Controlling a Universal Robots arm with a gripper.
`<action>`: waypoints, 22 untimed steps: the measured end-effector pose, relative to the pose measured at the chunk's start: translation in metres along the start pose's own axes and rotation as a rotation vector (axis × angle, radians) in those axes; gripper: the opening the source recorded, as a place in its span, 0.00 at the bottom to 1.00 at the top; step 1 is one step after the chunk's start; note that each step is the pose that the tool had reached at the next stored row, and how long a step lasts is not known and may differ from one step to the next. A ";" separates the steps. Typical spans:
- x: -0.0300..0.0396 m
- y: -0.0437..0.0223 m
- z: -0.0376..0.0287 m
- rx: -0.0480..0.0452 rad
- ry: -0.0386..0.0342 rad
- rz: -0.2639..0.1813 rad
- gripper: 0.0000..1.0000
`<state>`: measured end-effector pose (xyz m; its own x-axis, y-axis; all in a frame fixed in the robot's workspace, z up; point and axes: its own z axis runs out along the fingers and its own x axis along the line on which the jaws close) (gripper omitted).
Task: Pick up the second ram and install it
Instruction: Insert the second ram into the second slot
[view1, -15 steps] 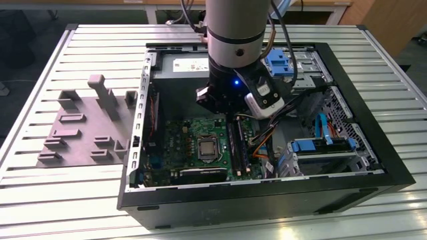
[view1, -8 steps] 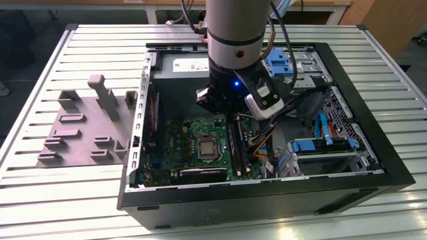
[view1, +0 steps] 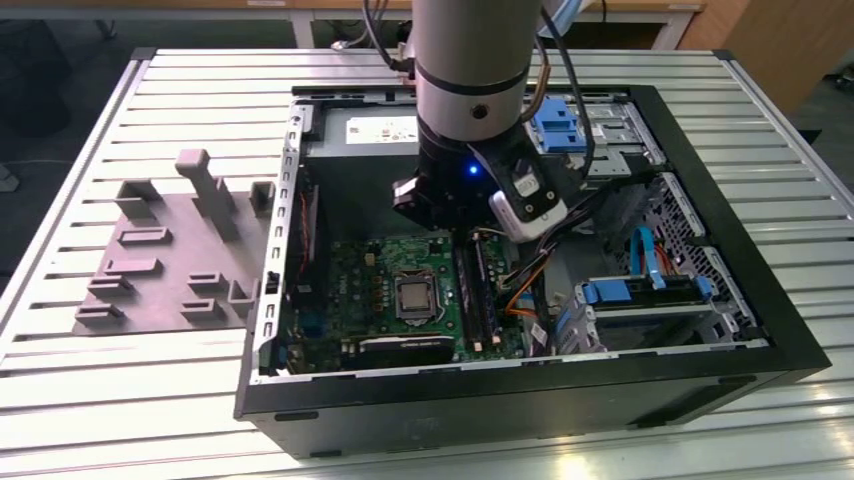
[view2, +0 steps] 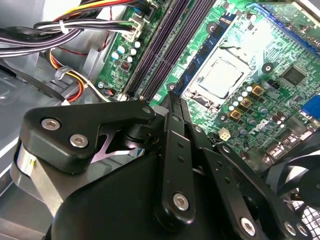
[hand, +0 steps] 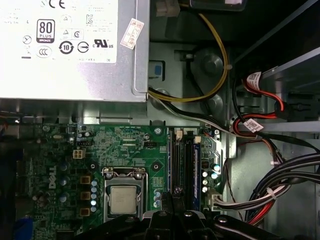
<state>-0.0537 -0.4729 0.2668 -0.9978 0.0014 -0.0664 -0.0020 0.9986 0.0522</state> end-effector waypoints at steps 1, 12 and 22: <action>0.0000 0.0000 0.0003 0.0000 0.0000 0.000 0.12; -0.0009 -0.0001 0.0030 0.0000 -0.0001 0.001 0.12; -0.0009 -0.0003 0.0056 0.0001 -0.0003 0.004 0.12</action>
<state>-0.0524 -0.4729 0.2612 -0.9978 0.0051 -0.0665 0.0016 0.9986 0.0523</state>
